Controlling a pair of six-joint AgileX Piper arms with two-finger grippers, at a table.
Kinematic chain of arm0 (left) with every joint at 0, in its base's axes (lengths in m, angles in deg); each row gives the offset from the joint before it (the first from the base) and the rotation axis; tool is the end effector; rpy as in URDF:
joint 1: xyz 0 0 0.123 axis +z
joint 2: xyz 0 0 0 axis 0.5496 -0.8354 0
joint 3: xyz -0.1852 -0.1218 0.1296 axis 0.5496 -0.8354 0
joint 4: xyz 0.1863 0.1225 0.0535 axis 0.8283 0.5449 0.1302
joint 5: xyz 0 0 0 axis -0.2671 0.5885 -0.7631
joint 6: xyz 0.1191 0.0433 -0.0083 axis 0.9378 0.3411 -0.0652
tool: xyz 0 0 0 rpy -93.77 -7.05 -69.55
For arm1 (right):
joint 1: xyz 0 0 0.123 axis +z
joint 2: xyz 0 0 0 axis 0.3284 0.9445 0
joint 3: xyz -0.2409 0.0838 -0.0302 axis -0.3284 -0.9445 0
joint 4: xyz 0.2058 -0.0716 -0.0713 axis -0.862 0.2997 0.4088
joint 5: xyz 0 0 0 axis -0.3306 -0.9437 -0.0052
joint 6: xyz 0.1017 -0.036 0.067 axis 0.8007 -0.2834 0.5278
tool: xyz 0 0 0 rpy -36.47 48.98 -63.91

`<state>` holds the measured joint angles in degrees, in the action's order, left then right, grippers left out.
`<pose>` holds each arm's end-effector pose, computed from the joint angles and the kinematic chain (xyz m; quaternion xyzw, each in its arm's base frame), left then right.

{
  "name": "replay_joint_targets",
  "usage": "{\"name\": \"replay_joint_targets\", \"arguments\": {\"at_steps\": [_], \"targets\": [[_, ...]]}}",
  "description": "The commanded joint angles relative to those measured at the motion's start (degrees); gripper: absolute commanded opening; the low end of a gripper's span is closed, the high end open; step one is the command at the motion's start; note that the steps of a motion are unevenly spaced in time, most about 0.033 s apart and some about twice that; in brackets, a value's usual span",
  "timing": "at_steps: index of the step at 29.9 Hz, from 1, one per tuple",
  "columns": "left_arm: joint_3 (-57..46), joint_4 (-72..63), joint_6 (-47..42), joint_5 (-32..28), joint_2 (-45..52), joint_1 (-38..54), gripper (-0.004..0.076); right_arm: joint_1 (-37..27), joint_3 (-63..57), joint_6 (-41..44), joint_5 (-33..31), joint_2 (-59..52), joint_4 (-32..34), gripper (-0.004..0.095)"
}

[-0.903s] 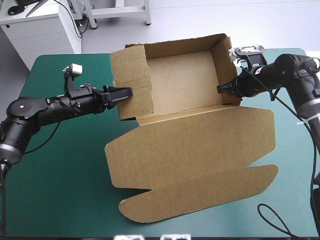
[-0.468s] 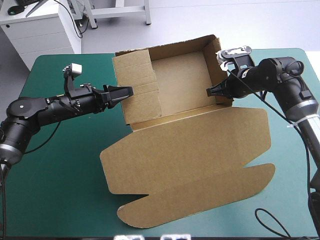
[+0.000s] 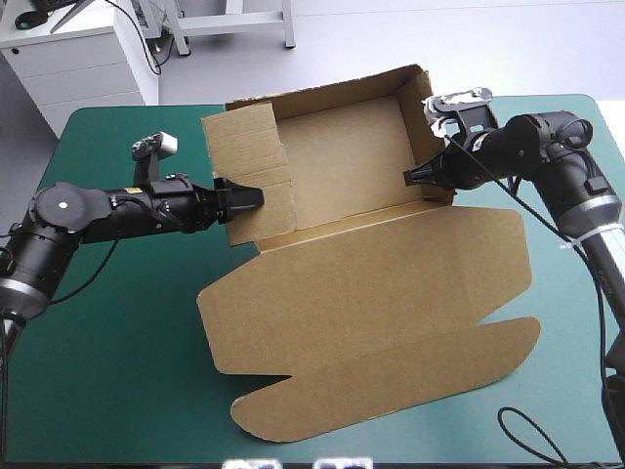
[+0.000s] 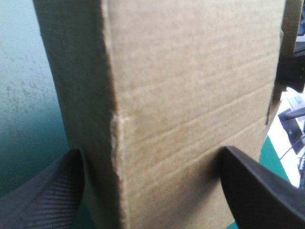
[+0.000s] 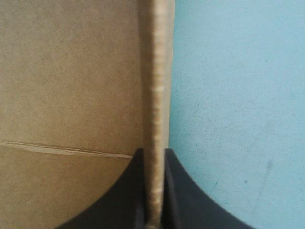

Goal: Fold the box

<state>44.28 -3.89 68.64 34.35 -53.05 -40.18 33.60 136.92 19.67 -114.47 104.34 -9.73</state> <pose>0.2645 -0.1133 0.3368 0.0570 0.8563 -0.3894 0.3343 0.3219 0.1023 0.3391 -0.1651 0.9217 0.1047 0.3351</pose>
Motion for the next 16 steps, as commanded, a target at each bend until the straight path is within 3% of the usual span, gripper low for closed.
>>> {"name": "replay_joint_targets", "arguments": {"at_steps": [1, 7, 12, 16], "targets": [[4.28, 10.35, -11.88, -7.44, 1.84, -7.84, 0.0564, 0.06, 1.76, 0.61, 4.02, -2.34, -1.52, -0.0004], [4.50, 31.97, -33.29, -14.15, 0.77, -17.91, 0.0564, 0.06, 1.76, 0.61, 3.79, -2.34, -2.75, -0.0004], [4.50, 43.67, -43.35, -15.14, -1.43, -21.41, 0.0564, 0.75, 1.76, 0.61, 3.41, -2.34, -2.44, -0.0003], [4.55, 45.12, -44.75, -16.88, -2.42, -21.53, 0.0564, 2.81, 1.76, 1.84, 3.57, -2.34, -0.32, -0.0003]]}}
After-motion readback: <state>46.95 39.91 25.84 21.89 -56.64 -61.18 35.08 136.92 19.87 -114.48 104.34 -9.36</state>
